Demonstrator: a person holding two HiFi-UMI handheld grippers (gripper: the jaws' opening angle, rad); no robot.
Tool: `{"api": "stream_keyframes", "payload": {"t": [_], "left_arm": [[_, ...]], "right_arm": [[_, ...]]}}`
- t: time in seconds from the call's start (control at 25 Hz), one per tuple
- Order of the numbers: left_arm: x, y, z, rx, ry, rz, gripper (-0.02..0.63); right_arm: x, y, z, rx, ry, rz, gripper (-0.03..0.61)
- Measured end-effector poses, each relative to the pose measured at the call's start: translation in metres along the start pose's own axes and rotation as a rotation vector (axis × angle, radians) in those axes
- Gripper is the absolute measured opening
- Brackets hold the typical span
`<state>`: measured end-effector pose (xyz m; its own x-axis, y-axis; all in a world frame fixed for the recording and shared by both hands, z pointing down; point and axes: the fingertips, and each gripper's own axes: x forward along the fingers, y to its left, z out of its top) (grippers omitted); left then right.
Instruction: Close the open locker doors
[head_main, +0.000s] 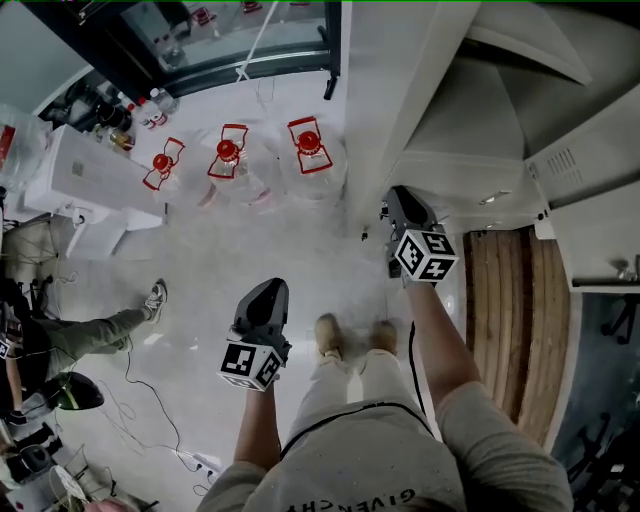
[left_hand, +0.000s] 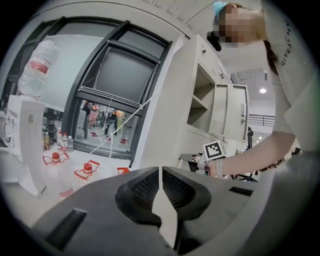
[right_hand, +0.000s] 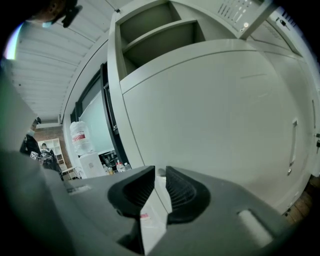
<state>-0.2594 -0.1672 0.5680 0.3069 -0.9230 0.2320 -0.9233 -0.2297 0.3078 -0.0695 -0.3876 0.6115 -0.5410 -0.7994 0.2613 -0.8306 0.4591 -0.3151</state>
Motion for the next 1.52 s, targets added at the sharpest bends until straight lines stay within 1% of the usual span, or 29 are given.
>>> {"api": "stream_keyframes", "payload": {"t": [0.12,0.24,0.36,0.48,0.68,0.96,1.2,1.4,1.52], "left_arm": [[-0.010,-0.005,0.003,0.001,-0.015,0.036,0.018],[-0.015,-0.017,0.004,0.007,-0.031,0.060,0.018],[-0.011,-0.035,0.005,0.016,-0.048,0.070,0.018],[-0.002,-0.059,0.007,0.024,-0.058,0.063,0.018],[0.012,-0.096,0.015,0.047,-0.067,0.024,0.018],[0.038,-0.143,0.036,0.089,-0.089,-0.054,0.018],[0.057,-0.184,0.047,0.116,-0.103,-0.131,0.018],[0.078,-0.217,0.056,0.142,-0.106,-0.196,0.018],[0.087,-0.240,0.058,0.158,-0.107,-0.239,0.018]], "right_arm": [[-0.005,0.003,0.001,0.009,0.001,0.028,0.081],[-0.016,0.003,0.001,0.000,0.006,0.062,0.081],[-0.031,0.001,0.007,-0.010,-0.002,0.102,0.081],[-0.052,-0.006,0.016,-0.026,-0.008,0.134,0.079],[-0.100,-0.014,0.034,-0.067,-0.037,0.174,0.045],[-0.169,-0.030,0.064,-0.126,-0.082,0.182,0.014],[-0.228,-0.049,0.092,-0.153,-0.134,0.140,0.008],[-0.272,-0.069,0.110,-0.212,-0.146,0.084,0.005],[-0.300,-0.077,0.119,-0.218,-0.164,0.066,0.005]]}}
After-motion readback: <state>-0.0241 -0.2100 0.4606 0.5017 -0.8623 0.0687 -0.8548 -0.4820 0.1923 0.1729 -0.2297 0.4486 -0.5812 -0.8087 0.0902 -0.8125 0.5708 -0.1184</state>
